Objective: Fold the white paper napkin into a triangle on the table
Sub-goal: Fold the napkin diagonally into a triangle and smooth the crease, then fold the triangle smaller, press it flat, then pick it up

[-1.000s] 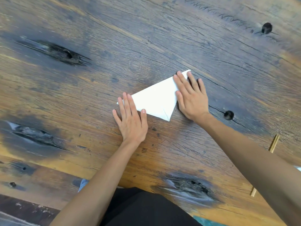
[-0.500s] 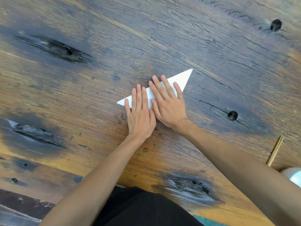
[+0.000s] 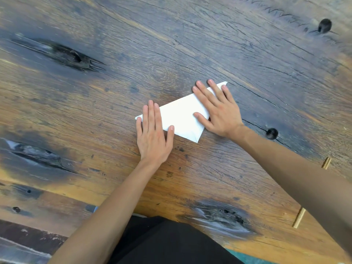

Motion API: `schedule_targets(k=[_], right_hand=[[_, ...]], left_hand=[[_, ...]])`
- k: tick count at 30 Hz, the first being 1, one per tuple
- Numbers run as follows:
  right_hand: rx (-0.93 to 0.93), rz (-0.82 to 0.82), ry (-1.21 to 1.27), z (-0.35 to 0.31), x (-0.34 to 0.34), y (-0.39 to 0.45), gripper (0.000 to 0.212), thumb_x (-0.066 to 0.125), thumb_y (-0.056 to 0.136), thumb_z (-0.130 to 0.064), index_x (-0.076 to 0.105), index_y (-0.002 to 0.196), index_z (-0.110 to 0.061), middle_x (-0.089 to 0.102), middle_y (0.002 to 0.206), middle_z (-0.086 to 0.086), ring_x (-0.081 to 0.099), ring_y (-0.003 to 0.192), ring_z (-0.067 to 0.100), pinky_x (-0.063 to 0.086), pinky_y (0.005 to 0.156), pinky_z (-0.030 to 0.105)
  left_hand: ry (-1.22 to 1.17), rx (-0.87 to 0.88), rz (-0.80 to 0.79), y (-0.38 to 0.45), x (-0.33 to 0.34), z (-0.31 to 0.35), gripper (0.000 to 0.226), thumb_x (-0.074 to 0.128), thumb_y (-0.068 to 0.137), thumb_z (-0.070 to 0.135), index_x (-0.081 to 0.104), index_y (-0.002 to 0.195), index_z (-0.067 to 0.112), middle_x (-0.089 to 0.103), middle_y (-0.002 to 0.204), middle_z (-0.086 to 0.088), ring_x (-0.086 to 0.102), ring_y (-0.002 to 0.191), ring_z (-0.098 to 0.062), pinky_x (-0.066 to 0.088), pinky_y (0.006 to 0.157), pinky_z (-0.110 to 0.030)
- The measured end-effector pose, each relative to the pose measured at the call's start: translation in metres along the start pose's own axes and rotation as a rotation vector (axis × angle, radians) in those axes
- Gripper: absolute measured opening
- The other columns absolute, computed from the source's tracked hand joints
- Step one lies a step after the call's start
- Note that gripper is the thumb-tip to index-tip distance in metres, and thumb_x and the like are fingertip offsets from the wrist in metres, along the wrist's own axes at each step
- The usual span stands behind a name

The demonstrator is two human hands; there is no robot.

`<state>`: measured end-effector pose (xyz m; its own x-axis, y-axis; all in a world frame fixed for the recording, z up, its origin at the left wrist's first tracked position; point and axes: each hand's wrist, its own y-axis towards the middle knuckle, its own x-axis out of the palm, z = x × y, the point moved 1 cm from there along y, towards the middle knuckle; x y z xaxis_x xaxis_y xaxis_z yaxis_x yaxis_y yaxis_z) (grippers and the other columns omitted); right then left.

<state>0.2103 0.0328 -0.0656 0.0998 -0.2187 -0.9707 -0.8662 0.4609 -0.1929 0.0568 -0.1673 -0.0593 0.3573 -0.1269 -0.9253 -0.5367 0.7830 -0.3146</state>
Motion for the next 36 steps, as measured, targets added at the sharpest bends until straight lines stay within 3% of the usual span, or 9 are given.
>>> schedule_targets(k=[8,12,15,19,22,25,29,31,36], right_hand=[[0.229,-0.015,0.126,0.027,-0.024,-0.01,0.067,0.031,0.108,-0.051,0.019,0.165,-0.018,0.017,0.173,0.001,0.012,0.161,0.022,0.01,0.13,0.045],[0.145,-0.04,0.156,0.02,-0.04,-0.001,0.068,0.046,0.104,-0.043,0.03,0.161,-0.011,0.041,0.16,0.015,0.038,0.149,0.034,0.032,0.117,0.05],[0.144,-0.08,0.116,0.018,-0.053,0.006,0.07,0.052,0.096,-0.043,0.037,0.157,-0.012,0.053,0.136,0.018,0.05,0.127,0.038,0.039,0.104,0.051],[0.197,-0.183,0.087,0.017,-0.063,0.018,0.063,0.064,0.091,-0.04,0.048,0.145,-0.012,0.054,0.124,0.016,0.05,0.116,0.038,0.037,0.099,0.048],[0.25,-0.228,0.1,0.015,-0.068,0.025,0.05,0.068,0.089,-0.038,0.056,0.13,-0.013,0.053,0.12,0.015,0.05,0.114,0.038,0.036,0.097,0.047],[0.336,-0.251,0.137,0.009,-0.071,0.027,0.037,0.067,0.09,-0.032,0.059,0.12,-0.012,0.051,0.118,0.014,0.049,0.114,0.037,0.034,0.095,0.045],[0.462,-0.21,0.255,-0.004,-0.079,0.02,0.032,0.064,0.093,-0.025,0.065,0.12,-0.01,0.056,0.123,0.015,0.055,0.114,0.038,0.043,0.096,0.045],[0.533,-0.169,0.353,-0.015,-0.087,0.014,0.028,0.062,0.094,-0.022,0.064,0.12,-0.013,0.064,0.118,0.012,0.062,0.106,0.038,0.051,0.085,0.045],[0.643,0.077,0.483,-0.062,-0.105,-0.001,0.038,0.064,0.096,-0.022,0.056,0.133,-0.022,0.071,0.099,-0.002,0.069,0.098,0.03,0.053,0.075,0.041]], left_hand=[[0.019,0.084,-0.078,-0.007,-0.019,-0.024,0.073,0.022,0.105,0.049,0.0,0.162,0.009,-0.004,0.171,-0.009,-0.006,0.158,-0.022,0.004,0.127,-0.045],[0.036,0.308,-0.119,0.0,-0.034,-0.023,0.069,0.029,0.105,0.043,0.005,0.162,0.013,0.0,0.172,-0.003,-0.003,0.158,-0.023,0.005,0.127,-0.049],[0.064,0.441,-0.16,0.012,-0.045,-0.009,0.064,0.036,0.103,0.037,0.019,0.161,0.015,0.014,0.171,-0.003,0.01,0.157,-0.028,0.017,0.125,-0.053],[0.152,0.511,-0.198,0.031,-0.057,0.005,0.062,0.036,0.102,0.038,0.026,0.159,0.015,0.033,0.162,-0.006,0.036,0.144,-0.028,0.036,0.11,-0.047],[0.237,0.53,-0.22,0.042,-0.063,0.009,0.061,0.033,0.102,0.041,0.026,0.157,0.014,0.036,0.157,-0.006,0.042,0.132,-0.027,0.04,0.098,-0.044],[0.26,0.554,-0.227,0.046,-0.067,0.007,0.06,0.032,0.103,0.041,0.027,0.156,0.012,0.038,0.154,-0.006,0.044,0.127,-0.027,0.04,0.095,-0.044],[0.297,0.581,-0.239,0.051,-0.073,0.003,0.061,0.034,0.102,0.041,0.027,0.155,0.013,0.037,0.153,-0.006,0.044,0.126,-0.027,0.038,0.094,-0.045],[0.293,0.595,-0.253,0.053,-0.075,0.002,0.061,0.034,0.101,0.042,0.027,0.155,0.014,0.037,0.153,-0.007,0.044,0.125,-0.027,0.037,0.094,-0.045],[0.231,0.624,-0.276,0.063,-0.077,-0.002,0.06,0.038,0.1,0.041,0.028,0.154,0.017,0.037,0.151,-0.006,0.043,0.125,-0.028,0.037,0.095,-0.045]])
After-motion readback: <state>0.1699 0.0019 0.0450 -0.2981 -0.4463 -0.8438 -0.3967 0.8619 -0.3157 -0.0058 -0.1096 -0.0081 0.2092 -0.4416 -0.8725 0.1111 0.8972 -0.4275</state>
